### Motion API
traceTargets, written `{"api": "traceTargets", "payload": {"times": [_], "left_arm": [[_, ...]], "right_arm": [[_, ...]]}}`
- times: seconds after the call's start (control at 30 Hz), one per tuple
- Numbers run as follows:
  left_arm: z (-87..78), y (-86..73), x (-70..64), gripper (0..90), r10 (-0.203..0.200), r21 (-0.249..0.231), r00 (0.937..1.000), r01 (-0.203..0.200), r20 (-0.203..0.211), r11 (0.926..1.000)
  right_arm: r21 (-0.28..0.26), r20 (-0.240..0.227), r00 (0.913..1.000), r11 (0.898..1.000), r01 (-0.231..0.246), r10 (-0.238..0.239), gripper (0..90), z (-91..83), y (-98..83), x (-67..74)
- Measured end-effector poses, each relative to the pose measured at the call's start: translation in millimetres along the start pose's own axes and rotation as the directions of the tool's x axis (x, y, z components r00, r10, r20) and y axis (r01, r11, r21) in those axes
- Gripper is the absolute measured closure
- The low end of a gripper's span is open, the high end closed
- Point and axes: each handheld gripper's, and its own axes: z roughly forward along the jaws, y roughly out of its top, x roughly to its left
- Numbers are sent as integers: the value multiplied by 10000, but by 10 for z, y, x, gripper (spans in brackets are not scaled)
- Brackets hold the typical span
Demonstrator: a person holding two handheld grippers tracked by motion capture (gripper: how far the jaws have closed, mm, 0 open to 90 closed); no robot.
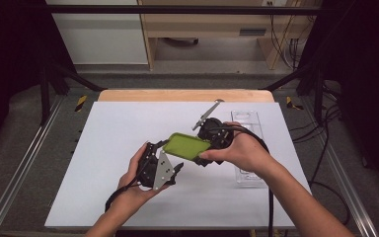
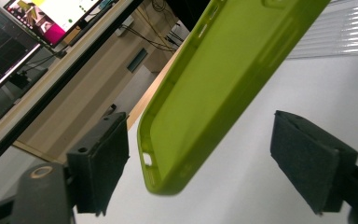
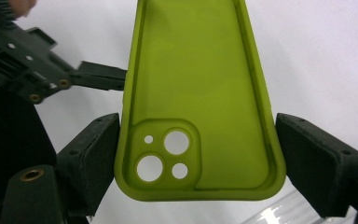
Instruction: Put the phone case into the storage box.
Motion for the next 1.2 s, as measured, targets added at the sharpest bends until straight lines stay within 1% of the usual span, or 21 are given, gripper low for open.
{"api": "traceTargets", "payload": {"times": [0.07, 0.17, 0.23, 0.37, 0.5, 0.6, 0.77, 0.97, 1.03, 1.13, 1.2], "left_arm": [[13, 18, -6, 227, 97, -76, 9999, -97, 45, 9999], [29, 36, -32, 295, 444, -115, 9990, -444, -74, 9989], [38, 37, -45, 333, 514, -140, 9987, -515, -75, 9986], [50, 35, -67, 400, 902, -96, 9958, -904, -183, 9959], [43, 33, -71, 445, 1090, -92, 9937, -1092, -253, 9940], [34, 46, -85, 467, 1338, -98, 9904, -1342, -353, 9909], [30, 49, -82, 518, 1465, -70, 9881, -1469, -464, 9891], [27, 38, -96, 558, 1842, 82, 9814, -1840, -543, 9829], [24, 42, -98, 595, 1920, 74, 9800, -1919, -516, 9814], [30, 46, -99, 628, 1789, 110, 9828, -1786, -463, 9839], [24, 53, -101, 653, 1868, 75, 9813, -1866, -466, 9824]], "right_arm": [[-18, -116, 9999, 10000, -35, 34, 172, 4, -1, 1], [-67, -244, 9997, 10000, -22, 20, 172, 8, -9, -8], [-63, -300, 9995, 10000, -43, 41, 172, 9, -15, -8], [-37, -348, 9994, 10000, -50, 48, 171, 3, -17, -5], [-71, -398, 9992, 10000, -17, 14, 171, -9, -10, -1], [-86, -407, 9992, 10000, -30, 27, 171, -11, -2, 1], [-29, -470, 9989, 10000, 11, -12, 171, -17, 6, 17], [-60, -496, 9988, 10000, -1, -2, 171, -48, -2, 16], [-87, -509, 9987, 10000, 16, -20, 171, -59, -4, 15], [-82, -546, 9985, 10000, -57, 52, 171, -68, -7, 14], [-37, -552, 9985, 10000, -58, 55, 170, -69, -12, 17]]}}
